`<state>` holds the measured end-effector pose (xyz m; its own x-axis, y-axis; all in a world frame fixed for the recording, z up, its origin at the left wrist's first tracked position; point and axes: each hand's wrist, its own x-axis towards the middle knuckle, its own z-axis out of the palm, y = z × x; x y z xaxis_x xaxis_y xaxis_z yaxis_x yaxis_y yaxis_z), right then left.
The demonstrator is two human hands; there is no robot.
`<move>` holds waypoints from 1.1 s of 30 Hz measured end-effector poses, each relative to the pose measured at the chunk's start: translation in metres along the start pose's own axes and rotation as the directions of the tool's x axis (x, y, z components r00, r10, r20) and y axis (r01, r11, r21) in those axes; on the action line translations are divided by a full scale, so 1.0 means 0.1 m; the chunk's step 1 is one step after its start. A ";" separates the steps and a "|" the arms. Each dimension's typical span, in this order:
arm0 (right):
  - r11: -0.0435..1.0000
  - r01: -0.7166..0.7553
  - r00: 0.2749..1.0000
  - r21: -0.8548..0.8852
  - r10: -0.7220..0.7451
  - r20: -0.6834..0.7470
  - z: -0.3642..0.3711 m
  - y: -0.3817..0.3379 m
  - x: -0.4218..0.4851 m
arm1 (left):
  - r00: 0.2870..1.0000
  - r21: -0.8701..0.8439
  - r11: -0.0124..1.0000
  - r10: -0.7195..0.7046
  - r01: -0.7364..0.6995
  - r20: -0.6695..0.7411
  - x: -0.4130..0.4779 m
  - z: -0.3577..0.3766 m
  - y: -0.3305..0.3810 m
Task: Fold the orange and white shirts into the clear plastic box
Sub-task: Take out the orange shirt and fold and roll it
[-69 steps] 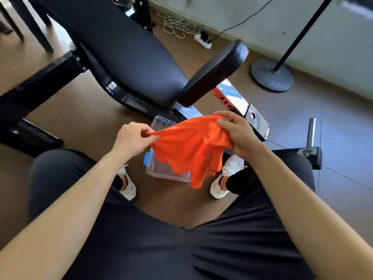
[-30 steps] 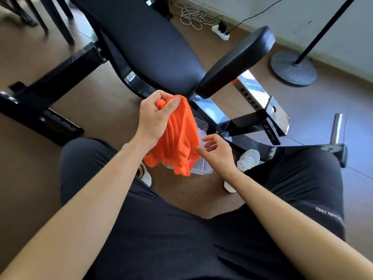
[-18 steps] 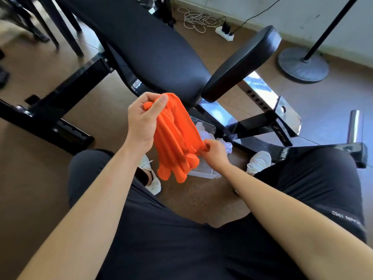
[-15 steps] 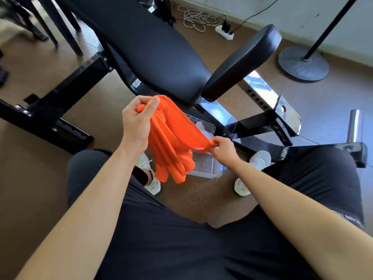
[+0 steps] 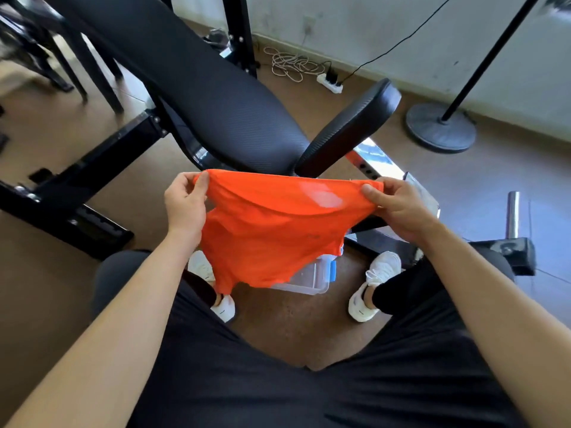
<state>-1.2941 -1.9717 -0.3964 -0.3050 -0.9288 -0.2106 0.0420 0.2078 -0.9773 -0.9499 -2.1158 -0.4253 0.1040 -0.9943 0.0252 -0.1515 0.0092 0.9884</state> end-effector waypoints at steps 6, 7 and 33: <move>0.985 0.143 0.989 0.097 -0.146 0.030 0.01 -0.57 0.00 | 0.997 -0.105 0.994 0.033 -0.026 0.068 0.16 -0.04 0.46; 0.978 0.181 0.983 0.103 -0.181 -0.009 0.00 -0.67 0.01 | 0.996 -0.132 0.990 0.061 -0.052 0.066 0.18 -0.04 0.55; 0.947 0.199 0.808 -0.250 -0.304 -0.506 -0.07 -1.36 0.12 | 0.992 -0.123 0.991 0.069 -0.056 0.103 0.32 0.36 1.40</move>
<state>-1.3098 -2.0086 -0.2657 -0.7400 -0.6581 0.1390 -0.2594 0.0885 -0.9617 -1.0033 -2.1501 -0.2912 -0.0086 -0.9970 0.0776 -0.0347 0.0778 0.9964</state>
